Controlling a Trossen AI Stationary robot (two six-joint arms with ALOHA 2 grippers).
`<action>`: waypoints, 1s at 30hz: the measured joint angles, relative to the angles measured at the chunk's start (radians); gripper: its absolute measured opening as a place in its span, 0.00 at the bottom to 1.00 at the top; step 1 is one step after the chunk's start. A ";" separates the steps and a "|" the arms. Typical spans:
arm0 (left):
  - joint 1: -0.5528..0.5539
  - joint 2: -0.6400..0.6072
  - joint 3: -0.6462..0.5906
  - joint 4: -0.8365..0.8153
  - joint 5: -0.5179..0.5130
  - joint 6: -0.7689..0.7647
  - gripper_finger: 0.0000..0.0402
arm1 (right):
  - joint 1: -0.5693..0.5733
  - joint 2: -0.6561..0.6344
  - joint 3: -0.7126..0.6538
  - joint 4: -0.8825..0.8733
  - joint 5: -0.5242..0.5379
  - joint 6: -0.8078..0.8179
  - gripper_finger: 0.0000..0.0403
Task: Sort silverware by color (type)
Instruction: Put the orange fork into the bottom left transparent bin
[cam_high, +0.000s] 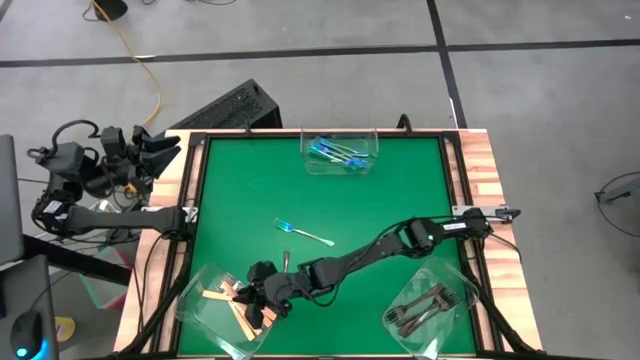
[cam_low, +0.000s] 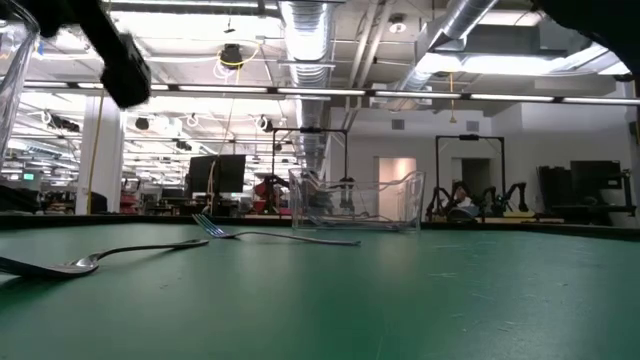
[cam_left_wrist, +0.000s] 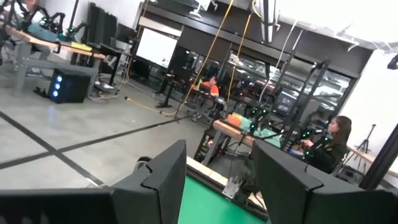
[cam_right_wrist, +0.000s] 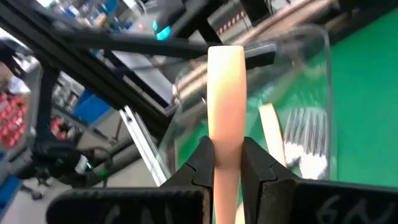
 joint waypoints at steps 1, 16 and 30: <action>0.000 0.000 0.000 -0.003 0.000 0.000 0.42 | -0.004 0.006 0.000 -0.005 -0.007 0.001 0.11; 0.000 0.000 0.000 -0.022 -0.079 0.027 0.42 | -0.045 0.016 0.001 -0.050 -0.060 0.014 0.11; 0.000 0.000 0.000 -0.069 -0.079 0.029 0.42 | -0.052 0.016 0.002 -0.107 -0.062 0.040 0.15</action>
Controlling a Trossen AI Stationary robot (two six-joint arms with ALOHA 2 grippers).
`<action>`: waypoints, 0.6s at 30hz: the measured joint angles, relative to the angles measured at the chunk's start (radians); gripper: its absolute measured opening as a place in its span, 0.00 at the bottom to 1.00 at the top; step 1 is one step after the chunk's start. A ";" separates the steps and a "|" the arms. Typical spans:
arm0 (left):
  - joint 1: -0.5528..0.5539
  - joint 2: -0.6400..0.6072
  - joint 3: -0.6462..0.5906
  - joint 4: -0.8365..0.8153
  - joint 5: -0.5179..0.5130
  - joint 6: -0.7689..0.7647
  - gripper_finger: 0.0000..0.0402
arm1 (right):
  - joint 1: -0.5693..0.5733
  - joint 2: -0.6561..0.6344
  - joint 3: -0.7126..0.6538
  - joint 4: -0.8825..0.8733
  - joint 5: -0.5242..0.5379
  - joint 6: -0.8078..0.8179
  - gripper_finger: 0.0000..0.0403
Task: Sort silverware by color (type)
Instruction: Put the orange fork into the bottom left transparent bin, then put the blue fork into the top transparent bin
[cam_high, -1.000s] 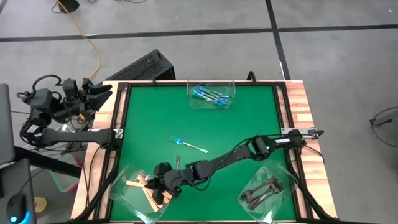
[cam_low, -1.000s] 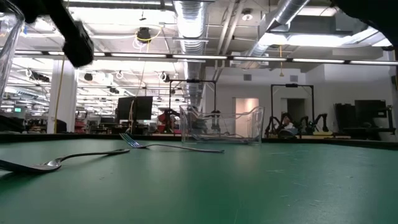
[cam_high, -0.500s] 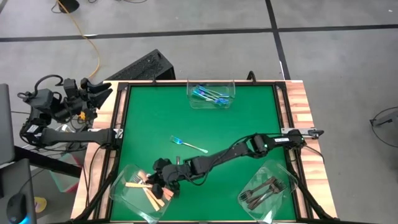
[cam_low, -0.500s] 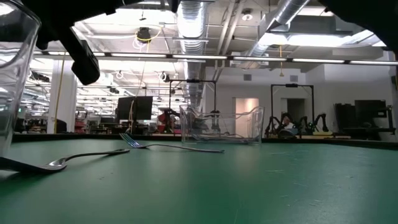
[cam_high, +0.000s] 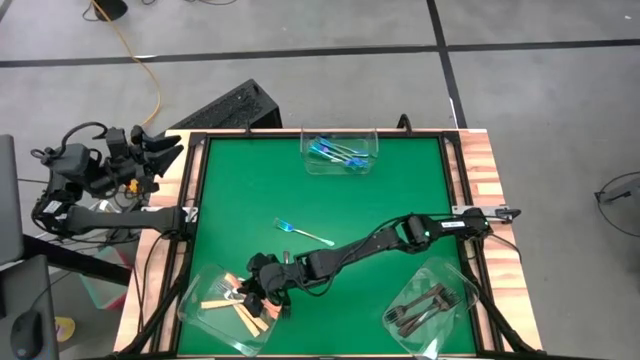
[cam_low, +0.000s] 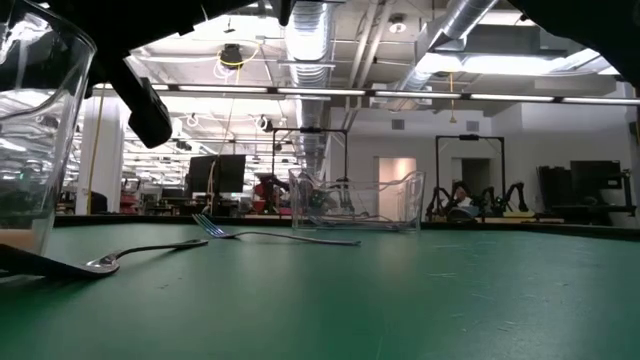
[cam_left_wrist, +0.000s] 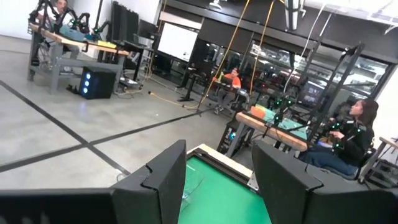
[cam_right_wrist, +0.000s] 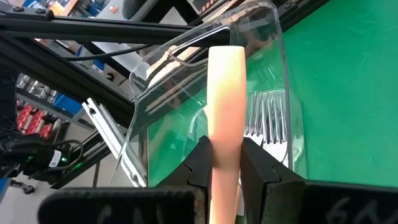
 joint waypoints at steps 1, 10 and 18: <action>0.000 0.000 0.000 0.001 0.000 0.001 0.42 | 0.000 0.000 0.000 0.000 0.000 0.000 0.16; 0.000 0.000 0.000 -0.005 0.000 0.000 0.42 | 0.001 0.000 0.000 0.006 -0.008 -0.012 0.26; 0.000 0.000 0.000 -0.007 0.000 0.000 0.42 | 0.001 0.000 0.049 0.006 -0.019 -0.066 0.46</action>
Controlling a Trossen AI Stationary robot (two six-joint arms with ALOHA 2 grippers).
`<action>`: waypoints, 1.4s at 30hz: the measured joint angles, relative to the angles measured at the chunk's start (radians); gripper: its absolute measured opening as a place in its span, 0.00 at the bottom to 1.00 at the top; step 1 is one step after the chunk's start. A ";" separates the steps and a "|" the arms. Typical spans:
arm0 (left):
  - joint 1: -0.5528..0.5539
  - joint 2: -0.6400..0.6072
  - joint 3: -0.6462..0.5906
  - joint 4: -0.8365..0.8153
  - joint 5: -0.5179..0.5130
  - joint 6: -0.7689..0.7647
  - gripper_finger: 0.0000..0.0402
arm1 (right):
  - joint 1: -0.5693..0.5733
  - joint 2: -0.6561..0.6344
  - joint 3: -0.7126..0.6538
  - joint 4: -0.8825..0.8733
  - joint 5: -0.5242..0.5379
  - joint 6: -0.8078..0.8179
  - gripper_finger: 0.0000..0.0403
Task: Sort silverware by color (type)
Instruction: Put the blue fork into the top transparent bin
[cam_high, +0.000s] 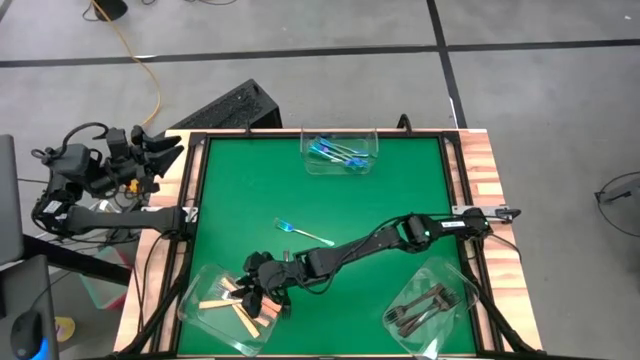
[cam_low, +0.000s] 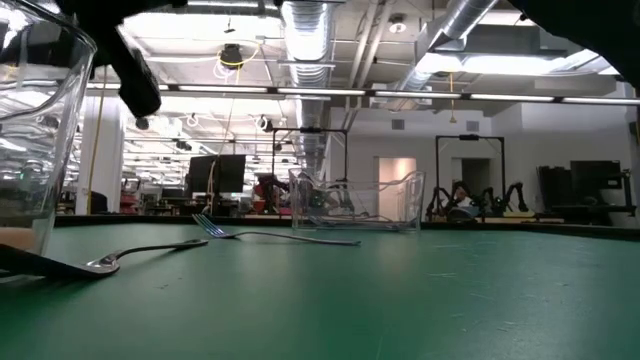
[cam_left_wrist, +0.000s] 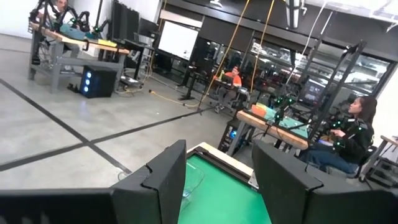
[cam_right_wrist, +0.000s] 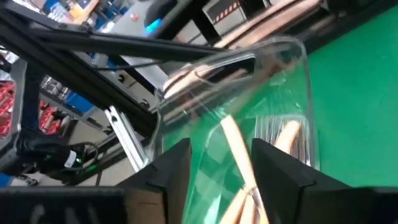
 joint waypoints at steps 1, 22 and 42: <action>0.000 0.000 0.000 -0.004 0.000 0.000 0.42 | -0.003 0.000 0.011 -0.010 0.000 -0.002 0.48; 0.000 0.000 0.000 -0.122 0.091 -0.036 0.42 | -0.078 -0.533 0.046 -0.794 0.089 -0.259 0.45; 0.000 0.000 -0.094 -0.142 0.084 -0.146 0.42 | -0.008 -0.704 -0.011 -1.397 0.335 -0.245 0.45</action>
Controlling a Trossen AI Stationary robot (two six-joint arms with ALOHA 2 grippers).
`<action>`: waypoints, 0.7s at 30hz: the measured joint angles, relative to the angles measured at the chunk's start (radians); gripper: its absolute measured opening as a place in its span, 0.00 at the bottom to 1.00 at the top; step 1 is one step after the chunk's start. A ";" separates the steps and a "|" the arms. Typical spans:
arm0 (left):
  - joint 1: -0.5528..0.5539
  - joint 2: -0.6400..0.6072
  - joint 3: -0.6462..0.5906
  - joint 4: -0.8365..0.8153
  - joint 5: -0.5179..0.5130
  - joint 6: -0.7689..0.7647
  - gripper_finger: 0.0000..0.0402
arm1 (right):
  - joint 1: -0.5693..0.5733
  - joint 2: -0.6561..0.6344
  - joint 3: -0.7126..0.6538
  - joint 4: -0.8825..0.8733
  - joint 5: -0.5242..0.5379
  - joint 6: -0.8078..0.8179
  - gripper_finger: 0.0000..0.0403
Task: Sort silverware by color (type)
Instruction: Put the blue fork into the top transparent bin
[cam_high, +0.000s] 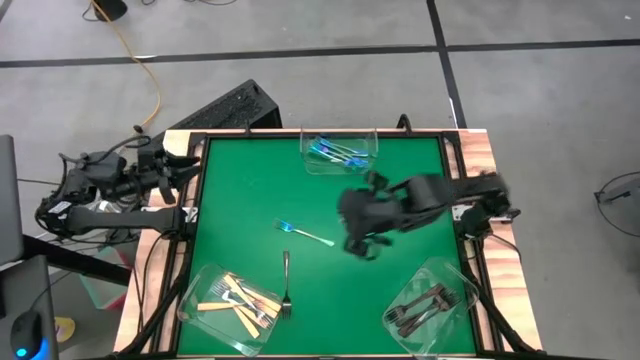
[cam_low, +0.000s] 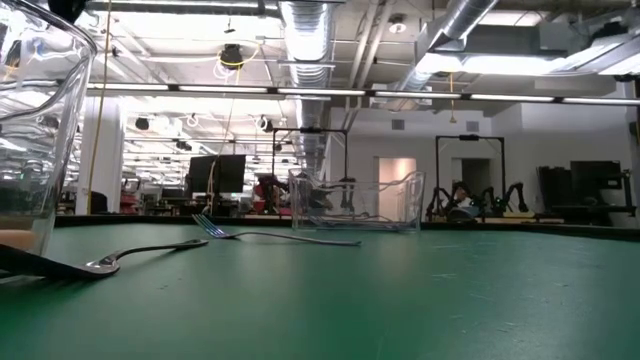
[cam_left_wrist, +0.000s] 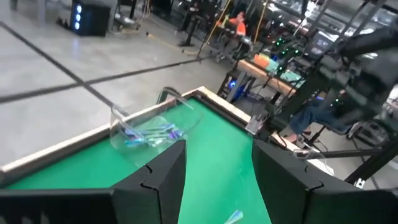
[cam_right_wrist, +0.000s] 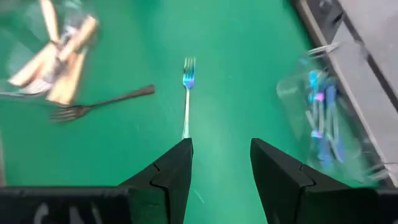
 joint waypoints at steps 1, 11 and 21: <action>0.000 0.000 -0.007 0.000 -0.001 -0.012 0.42 | -0.008 0.022 -0.014 0.015 -0.001 -0.001 0.45; 0.000 0.001 -0.049 0.008 -0.065 -0.063 0.42 | -0.099 0.302 -0.034 0.169 -0.190 -0.130 0.45; 0.000 0.000 -0.049 0.028 -0.087 0.065 0.42 | -0.231 0.492 -0.033 0.339 -0.413 -0.244 0.46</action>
